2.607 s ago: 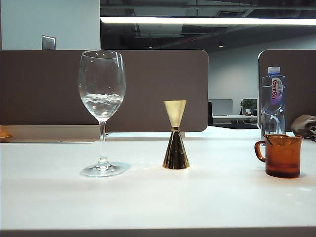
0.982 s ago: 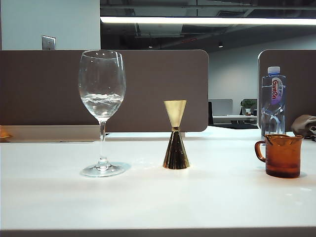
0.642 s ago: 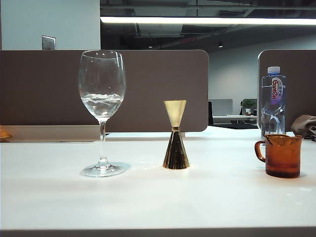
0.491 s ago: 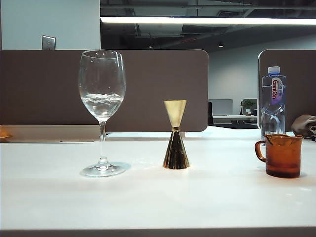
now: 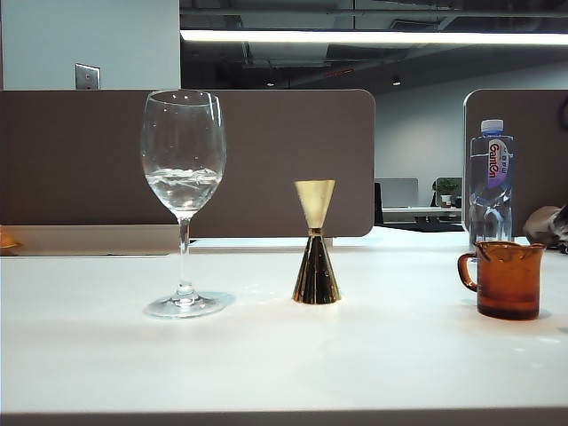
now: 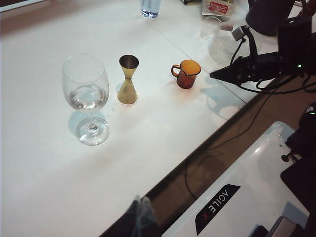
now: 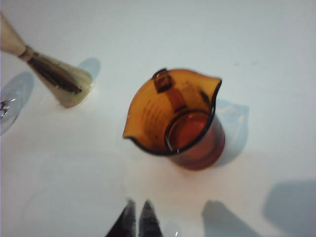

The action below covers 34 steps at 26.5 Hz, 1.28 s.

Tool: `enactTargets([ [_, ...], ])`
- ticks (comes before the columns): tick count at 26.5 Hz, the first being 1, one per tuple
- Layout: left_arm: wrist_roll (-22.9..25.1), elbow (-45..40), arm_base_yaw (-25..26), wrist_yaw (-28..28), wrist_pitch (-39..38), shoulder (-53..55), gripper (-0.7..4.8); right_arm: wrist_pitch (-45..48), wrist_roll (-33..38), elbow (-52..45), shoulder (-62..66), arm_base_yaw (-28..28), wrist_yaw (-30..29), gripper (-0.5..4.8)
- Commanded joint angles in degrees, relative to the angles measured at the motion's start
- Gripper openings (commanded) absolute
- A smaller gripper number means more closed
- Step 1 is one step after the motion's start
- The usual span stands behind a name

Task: Pick up the small amber measuring cup and pour the water in it into the jigger, then pick up the jigger and pour the water in it into the wine glass.

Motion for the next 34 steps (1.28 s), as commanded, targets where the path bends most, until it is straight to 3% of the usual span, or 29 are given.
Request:
enactTargets([
  [1, 0.24, 0.17, 0.04, 0.07, -0.33, 0.02, -0.02, 6.8, -3.69, -1.4, 1.7, 2.1, 3.69, 0.22],
  [7, 0.24, 0.17, 0.04, 0.04, -0.33, 0.02, -0.02, 15.91, -5.49, -7.19, -0.46, 5.75, 10.51, 0.24],
  [14, 0.24, 0.17, 0.07, 0.04, -0.33, 0.02, -0.02, 24.59, -6.36, -11.08, -0.17, 5.9, 17.86, 0.68],
  [23, 0.24, 0.17, 0.04, 0.04, -0.33, 0.02, -0.02, 27.39, -8.26, -13.53, 0.26, 5.92, 15.69, 1.31],
  [26, 0.24, 0.17, 0.07, 0.04, -0.33, 0.02, -0.02, 29.9, -8.26, -13.51, 3.26, 5.95, 15.19, 2.69],
  [34, 0.24, 0.17, 0.04, 0.04, -0.33, 0.02, -0.02, 40.22, -8.33, -13.46, 13.92, 5.97, 15.08, 3.83],
])
